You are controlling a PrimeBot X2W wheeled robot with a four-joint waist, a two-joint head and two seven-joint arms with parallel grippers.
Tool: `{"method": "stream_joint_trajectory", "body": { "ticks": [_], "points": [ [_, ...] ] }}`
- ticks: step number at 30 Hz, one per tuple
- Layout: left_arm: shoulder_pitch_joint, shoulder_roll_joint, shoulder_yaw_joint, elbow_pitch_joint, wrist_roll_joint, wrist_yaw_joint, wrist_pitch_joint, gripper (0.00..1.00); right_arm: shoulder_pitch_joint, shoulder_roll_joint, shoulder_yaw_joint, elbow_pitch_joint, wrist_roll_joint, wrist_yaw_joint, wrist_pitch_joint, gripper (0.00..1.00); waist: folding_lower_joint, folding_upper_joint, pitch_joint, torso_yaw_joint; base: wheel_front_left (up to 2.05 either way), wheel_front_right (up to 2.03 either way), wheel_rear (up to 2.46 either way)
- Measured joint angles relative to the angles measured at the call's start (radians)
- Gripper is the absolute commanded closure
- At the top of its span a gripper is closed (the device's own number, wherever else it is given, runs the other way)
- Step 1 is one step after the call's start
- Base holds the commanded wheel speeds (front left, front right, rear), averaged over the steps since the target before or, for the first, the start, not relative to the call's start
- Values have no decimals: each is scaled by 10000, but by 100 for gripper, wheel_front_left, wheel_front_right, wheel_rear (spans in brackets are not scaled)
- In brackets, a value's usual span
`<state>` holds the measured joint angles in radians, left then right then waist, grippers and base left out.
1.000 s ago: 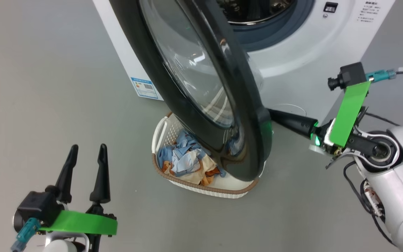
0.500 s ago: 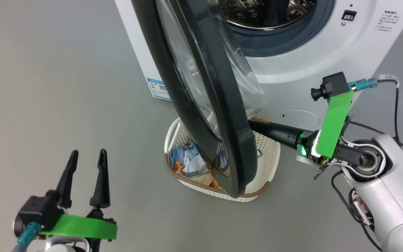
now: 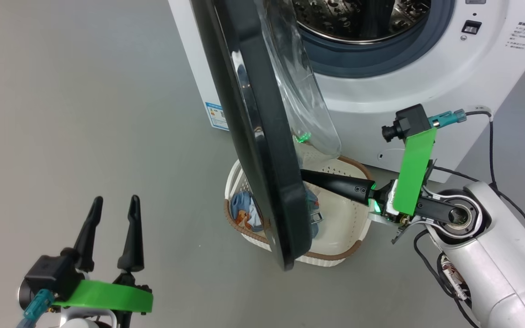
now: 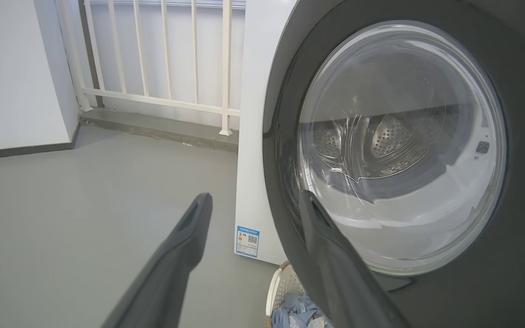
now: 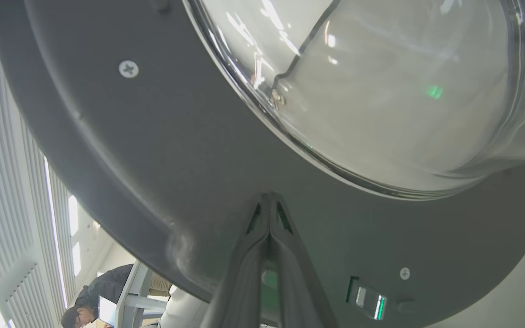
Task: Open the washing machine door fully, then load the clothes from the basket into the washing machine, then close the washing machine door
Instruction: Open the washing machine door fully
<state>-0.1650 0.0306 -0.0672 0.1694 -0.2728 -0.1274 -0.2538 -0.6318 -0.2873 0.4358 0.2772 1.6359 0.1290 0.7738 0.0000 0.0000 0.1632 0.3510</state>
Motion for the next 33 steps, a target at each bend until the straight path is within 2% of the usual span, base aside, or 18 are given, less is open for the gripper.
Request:
{"method": "stream_joint_trajectory", "body": {
  "ticks": [13, 33],
  "points": [
    [5, 0, 0, 33, -2, 0, 0, 0, 0, 236, 56, 82, -6, 0, 94, 100, 0, 0, -30, 244, 0, 0, 0],
    [228, 0, 12, 115, 69, 0, 0, 0, 287, 387, 35, 82, -6, 2, 182, 100, 0, 0, -398, 258, 0, 0, 0]
  ]
}}
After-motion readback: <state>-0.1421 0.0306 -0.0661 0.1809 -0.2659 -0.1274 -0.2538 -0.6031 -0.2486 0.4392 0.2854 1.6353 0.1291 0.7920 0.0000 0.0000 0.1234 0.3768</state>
